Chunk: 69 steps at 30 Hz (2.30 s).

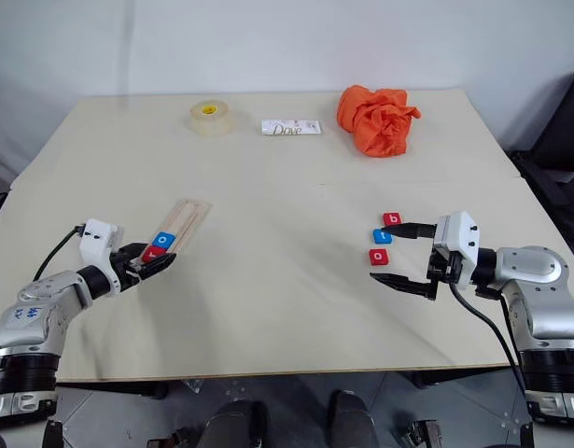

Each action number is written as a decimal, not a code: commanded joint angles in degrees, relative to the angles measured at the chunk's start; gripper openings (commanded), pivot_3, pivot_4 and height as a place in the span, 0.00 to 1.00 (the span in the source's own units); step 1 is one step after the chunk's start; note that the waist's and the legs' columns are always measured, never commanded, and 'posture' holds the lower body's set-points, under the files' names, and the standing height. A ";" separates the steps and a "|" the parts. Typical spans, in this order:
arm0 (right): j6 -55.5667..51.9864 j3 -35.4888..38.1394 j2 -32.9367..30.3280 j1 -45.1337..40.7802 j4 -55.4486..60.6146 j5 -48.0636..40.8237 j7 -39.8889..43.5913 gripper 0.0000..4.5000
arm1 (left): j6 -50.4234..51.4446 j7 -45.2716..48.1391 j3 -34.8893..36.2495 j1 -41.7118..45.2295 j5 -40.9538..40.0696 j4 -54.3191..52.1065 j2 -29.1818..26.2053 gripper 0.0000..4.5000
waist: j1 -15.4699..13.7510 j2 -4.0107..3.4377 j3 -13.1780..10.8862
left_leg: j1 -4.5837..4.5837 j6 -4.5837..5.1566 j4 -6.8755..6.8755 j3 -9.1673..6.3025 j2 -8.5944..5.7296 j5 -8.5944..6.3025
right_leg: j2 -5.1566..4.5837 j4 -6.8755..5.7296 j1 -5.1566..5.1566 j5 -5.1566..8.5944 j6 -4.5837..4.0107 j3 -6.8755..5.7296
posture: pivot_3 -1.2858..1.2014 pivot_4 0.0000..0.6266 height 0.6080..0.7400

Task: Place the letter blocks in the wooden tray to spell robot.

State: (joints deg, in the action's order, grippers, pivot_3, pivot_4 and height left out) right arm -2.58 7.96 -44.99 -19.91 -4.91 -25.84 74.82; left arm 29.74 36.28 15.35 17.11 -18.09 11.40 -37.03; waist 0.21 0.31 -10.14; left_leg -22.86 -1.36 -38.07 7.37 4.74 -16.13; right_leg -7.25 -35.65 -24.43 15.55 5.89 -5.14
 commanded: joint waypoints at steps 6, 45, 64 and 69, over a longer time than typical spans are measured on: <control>1.47 1.03 -0.77 -1.69 -1.16 -0.12 0.64 1.00 | -4.94 12.82 -5.20 -5.00 -1.69 -7.50 -2.19 0.76 | -0.15 0.01 -0.01 | -0.04 0.01 0.00 0.04 0.00 -0.04 | -0.01 0.07 -0.02 0.00 0.00 0.02 | 0.52 0.24 1.00; -0.44 11.05 -2.80 16.91 13.62 -1.94 -6.87 1.00 | -29.08 36.69 -34.29 24.41 13.89 12.24 12.29 0.76 | -0.37 0.26 -0.16 | -0.27 0.06 -0.18 -0.02 -0.04 -0.04 | 0.04 0.11 -0.09 -0.02 0.04 0.02 | 0.52 0.24 1.00; -3.29 12.75 -2.06 17.29 14.48 -2.94 -11.22 1.00 | -24.35 34.59 -24.72 17.56 7.72 -0.32 7.04 0.99 | -0.21 0.27 -0.16 | -0.27 0.07 -0.19 -0.06 -0.02 -0.04 | 0.06 0.07 -0.09 -0.02 0.04 0.02 | 0.52 0.24 1.00; -16.33 14.11 0.34 19.56 18.54 -5.07 -23.15 1.00 | -25.23 39.24 -14.82 9.36 -3.68 -4.96 4.16 0.99 | -0.19 0.26 -0.15 | -0.27 0.07 -0.19 -0.11 -0.02 -0.04 | 0.05 0.07 -0.07 -0.02 0.04 0.02 | 0.52 0.24 1.00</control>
State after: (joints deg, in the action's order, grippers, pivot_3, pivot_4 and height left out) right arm -14.56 20.02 -45.66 -0.84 10.60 -28.83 56.40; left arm 5.82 72.99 -3.22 28.25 -16.56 9.05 -32.08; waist 0.01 0.57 -10.29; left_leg -23.13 -1.29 -38.26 7.27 4.72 -16.16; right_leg -7.20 -35.59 -24.50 15.53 5.92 -5.11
